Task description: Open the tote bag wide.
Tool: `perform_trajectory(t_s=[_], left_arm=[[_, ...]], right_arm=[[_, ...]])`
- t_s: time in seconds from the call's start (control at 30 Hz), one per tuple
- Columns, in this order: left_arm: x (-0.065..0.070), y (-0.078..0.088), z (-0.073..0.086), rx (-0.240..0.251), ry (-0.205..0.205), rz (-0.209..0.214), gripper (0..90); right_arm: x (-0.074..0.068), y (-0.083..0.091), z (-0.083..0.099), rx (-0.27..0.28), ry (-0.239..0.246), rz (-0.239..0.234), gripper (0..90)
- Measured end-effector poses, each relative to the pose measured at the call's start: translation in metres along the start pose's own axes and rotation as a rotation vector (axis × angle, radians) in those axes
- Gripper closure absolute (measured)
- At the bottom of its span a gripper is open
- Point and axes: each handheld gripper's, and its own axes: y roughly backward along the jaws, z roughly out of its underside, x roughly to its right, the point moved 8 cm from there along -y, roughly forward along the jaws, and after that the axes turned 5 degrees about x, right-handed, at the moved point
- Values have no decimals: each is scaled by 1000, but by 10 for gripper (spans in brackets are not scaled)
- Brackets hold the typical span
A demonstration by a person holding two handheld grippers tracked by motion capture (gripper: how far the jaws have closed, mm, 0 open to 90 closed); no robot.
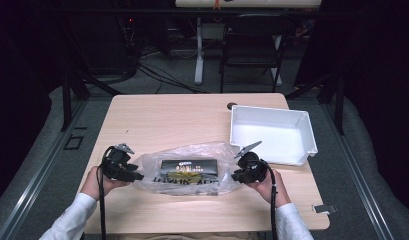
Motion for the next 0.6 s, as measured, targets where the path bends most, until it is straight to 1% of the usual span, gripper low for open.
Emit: perform_trajectory(t_s=[0.03, 0.1, 0.13, 0.17, 0.2, 0.23, 0.27, 0.37, 0.47, 0.53, 0.57, 0.6], left_arm=[[2, 2, 0, -1, -10, 18, 464], [5, 5, 1, 3, -17, 5, 425], [6, 6, 1, 8, -17, 9, 382], [8, 8, 2, 2, -22, 9, 360], [9, 11, 2, 8, -22, 4, 342], [11, 13, 2, 13, -24, 13, 308], [12, 17, 2, 12, -23, 12, 280], [15, 30, -1, 35, -29, 8, 246], [20, 43, -8, 72, -35, 2, 239], [24, 52, -17, 107, -45, -4, 236], [26, 57, -24, 124, -57, -12, 236], [29, 59, -31, 142, -60, -12, 236]], right_arm=[[0, 0, 0, 2, 1, 2, 749], [0, 0, -1, 3, -2, -3, 748], [-1, 0, -1, 9, -5, 0, 746], [-1, 0, -2, 10, -6, -3, 746], [-2, 0, -2, 4, -7, -7, 745], [-2, 0, -2, 6, -8, -5, 741], [-2, 0, -2, 7, -9, -8, 740], [-1, 2, -2, 3, -7, -6, 732], [-2, 3, -4, 7, -8, -8, 718], [-3, 5, -6, 13, -9, -10, 695], [-3, 6, -7, 12, -6, -8, 680], [-4, 8, -9, 17, -2, -12, 651]])
